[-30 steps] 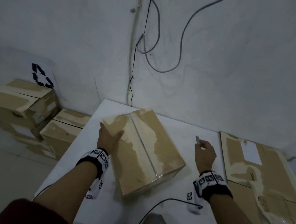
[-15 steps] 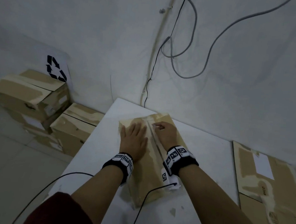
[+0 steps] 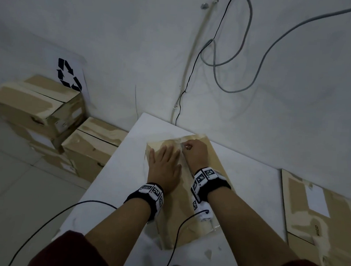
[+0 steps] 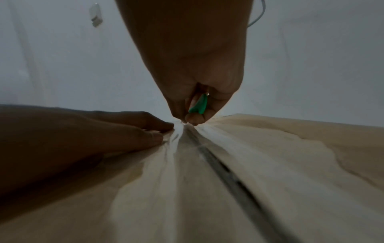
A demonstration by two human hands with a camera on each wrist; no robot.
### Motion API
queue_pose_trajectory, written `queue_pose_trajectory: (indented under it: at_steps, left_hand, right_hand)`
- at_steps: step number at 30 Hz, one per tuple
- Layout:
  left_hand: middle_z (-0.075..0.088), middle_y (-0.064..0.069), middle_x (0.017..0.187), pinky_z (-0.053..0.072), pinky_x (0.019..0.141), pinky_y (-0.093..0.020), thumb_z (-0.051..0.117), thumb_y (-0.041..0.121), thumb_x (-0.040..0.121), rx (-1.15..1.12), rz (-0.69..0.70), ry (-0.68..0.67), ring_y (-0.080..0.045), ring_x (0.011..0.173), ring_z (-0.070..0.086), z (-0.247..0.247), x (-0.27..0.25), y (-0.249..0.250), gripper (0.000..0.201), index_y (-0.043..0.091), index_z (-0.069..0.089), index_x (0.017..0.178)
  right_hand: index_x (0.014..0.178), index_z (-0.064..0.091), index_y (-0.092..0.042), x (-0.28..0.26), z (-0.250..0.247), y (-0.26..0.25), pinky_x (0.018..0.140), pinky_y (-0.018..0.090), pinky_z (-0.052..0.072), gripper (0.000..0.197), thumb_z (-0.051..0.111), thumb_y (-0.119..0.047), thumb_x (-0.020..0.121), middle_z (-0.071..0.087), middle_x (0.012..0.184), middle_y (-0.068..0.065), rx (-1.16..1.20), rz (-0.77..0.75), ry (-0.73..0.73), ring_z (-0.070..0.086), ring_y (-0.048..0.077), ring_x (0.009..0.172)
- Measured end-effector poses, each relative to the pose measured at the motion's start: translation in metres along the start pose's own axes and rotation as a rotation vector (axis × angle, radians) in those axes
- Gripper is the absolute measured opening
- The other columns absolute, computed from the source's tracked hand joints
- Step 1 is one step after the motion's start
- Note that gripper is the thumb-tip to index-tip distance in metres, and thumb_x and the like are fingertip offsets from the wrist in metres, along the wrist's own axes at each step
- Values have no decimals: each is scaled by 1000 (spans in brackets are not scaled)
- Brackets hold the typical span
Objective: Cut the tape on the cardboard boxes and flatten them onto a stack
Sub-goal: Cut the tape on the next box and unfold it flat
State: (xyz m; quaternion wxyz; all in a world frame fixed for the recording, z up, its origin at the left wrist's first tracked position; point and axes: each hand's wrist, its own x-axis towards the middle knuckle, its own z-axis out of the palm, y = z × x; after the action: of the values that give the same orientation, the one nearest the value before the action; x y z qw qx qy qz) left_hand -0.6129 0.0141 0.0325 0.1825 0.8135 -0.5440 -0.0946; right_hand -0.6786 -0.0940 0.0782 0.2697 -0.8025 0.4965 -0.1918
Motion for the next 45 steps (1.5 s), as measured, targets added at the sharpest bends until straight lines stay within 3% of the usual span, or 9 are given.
queue_pose_trajectory:
  at_steps: [7,13,19,22,29,36,39,43,45]
  left_hand:
    - [10,1,162,-10,116,-50,27,43,99,25,-24,-11,-18,149,2,-1,0,4,55,28,22,152]
    - [9,2,162,-8,117,-51,-3,52,84,73,-22,-26,-18,149,2,1,-1,3,75,29,20,152]
    - [11,4,161,-6,117,-49,12,49,92,104,-39,-31,-17,149,3,-3,0,5,64,29,21,152]
    - [12,4,161,-4,118,-50,17,48,97,120,-45,-36,-17,149,4,-1,2,6,58,29,22,152]
    - [13,3,161,0,118,-51,20,45,98,147,-36,-29,-18,149,6,0,0,7,56,28,23,152]
    - [11,3,161,-3,117,-53,31,41,99,112,-27,-56,-18,148,4,-1,3,4,55,28,22,152]
    - [8,-1,162,-4,117,-54,20,42,98,107,42,-122,-21,149,3,-7,-4,5,59,24,18,154]
    - [24,1,159,1,118,-51,8,48,92,41,331,-146,-21,147,15,6,-51,28,65,24,31,148]
    - [25,1,158,2,119,-48,4,52,93,12,335,-121,-21,147,16,15,-62,32,69,22,32,148]
  right_hand:
    - [98,73,-3,-17,-11,5,84,36,49,21,56,-15,95,70,102,15,-142,-17,-67,64,31,97]
    - [98,73,-1,-31,-13,11,80,35,44,27,52,-17,98,66,103,17,-153,-98,-68,61,34,95]
    - [88,73,3,-21,-8,11,71,35,48,23,53,-8,92,69,88,20,-159,-125,-109,64,36,83]
    - [77,67,-4,-20,-11,11,65,28,33,26,47,-7,94,60,77,21,-220,-93,-161,56,34,74]
    - [116,61,-1,-69,-25,36,96,34,35,30,36,-9,102,56,125,17,-343,-129,-224,52,31,117]
    - [114,62,-3,-127,-39,49,88,34,40,26,39,-5,102,55,118,14,-373,-43,-190,55,29,109]
    - [114,63,-3,-129,-39,45,88,34,41,26,40,-6,102,57,118,14,-378,-6,-164,55,29,109]
    - [114,67,-11,-126,-38,39,87,31,45,27,44,-11,100,63,114,9,-363,21,-105,59,24,106]
    - [109,70,-11,-128,-40,37,83,31,45,26,46,-12,99,66,108,9,-346,37,-66,61,24,102]
